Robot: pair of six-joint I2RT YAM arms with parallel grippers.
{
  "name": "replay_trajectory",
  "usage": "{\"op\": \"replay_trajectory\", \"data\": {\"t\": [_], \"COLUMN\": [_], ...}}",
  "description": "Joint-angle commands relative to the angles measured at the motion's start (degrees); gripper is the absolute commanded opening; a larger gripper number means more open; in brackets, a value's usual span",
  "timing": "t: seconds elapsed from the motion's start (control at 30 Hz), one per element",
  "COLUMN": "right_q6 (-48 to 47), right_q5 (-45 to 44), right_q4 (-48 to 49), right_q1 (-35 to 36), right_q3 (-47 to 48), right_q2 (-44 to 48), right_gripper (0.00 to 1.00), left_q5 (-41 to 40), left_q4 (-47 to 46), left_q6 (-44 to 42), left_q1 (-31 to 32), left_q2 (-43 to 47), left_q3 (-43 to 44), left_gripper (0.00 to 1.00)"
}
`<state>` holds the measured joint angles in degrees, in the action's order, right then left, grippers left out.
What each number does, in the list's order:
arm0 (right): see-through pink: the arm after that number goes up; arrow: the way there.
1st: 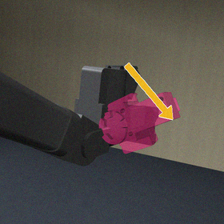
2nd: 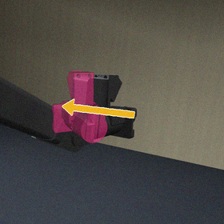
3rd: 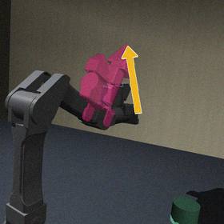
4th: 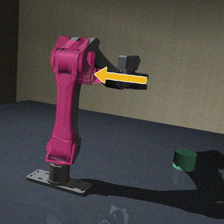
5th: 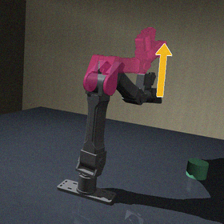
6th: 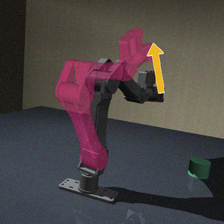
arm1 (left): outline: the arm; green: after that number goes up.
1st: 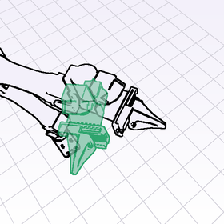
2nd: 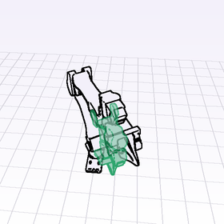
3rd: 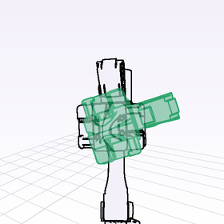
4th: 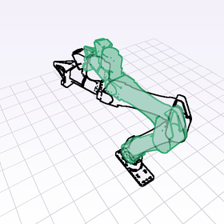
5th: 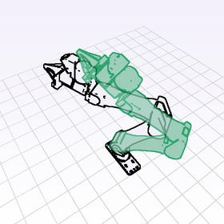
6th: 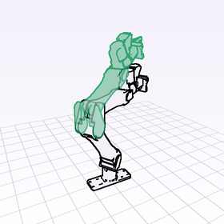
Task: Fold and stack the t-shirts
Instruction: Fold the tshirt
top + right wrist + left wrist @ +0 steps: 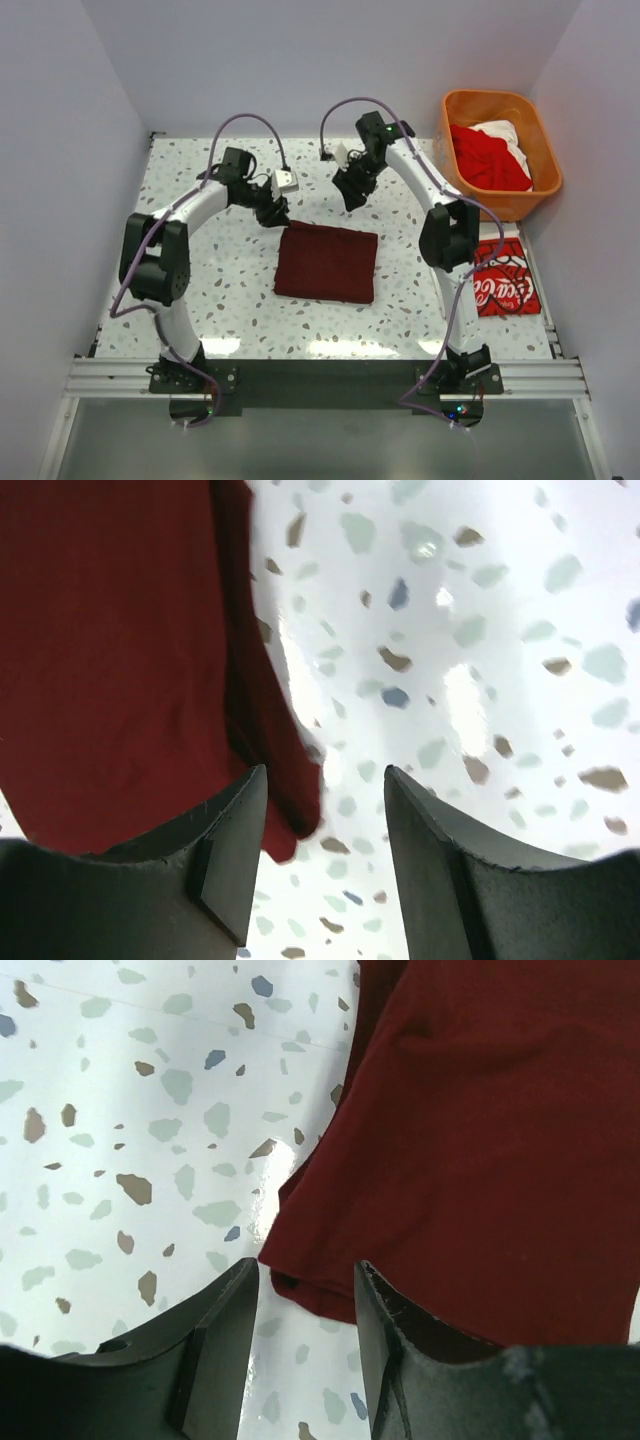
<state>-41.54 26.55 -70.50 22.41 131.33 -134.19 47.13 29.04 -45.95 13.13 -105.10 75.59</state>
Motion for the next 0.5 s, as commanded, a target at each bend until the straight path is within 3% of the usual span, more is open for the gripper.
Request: {"op": "replay_trajectory", "data": {"t": [0.0, 0.2, 0.33, 0.47], "right_q6": [1.47, -3.54, -6.62, -8.47], "right_q5": [0.95, 7.64, 9.05, 9.49], "right_q4": [0.03, -8.68, -9.83, -10.53], "right_q1": [-5.0, -8.0, -8.0, -7.83], "right_q3": [1.73, -2.3, -5.99, -6.52], "right_q2": [2.62, 2.27, 1.92, 0.34], "right_gripper": [0.54, 0.6, 0.71, 0.7], "left_q5": [4.72, 6.04, 6.04, 8.49], "left_q4": [7.25, 14.47, 16.22, 21.14], "left_q6": [0.69, 0.6, -0.18, -2.47], "left_q1": [-0.56, -0.64, -0.64, -0.38], "left_q2": [-6.15, -15.48, -17.42, -20.75], "left_q3": [10.06, 20.37, 22.14, 25.82], "left_gripper": [0.49, 0.55, 0.57, 0.57]}}
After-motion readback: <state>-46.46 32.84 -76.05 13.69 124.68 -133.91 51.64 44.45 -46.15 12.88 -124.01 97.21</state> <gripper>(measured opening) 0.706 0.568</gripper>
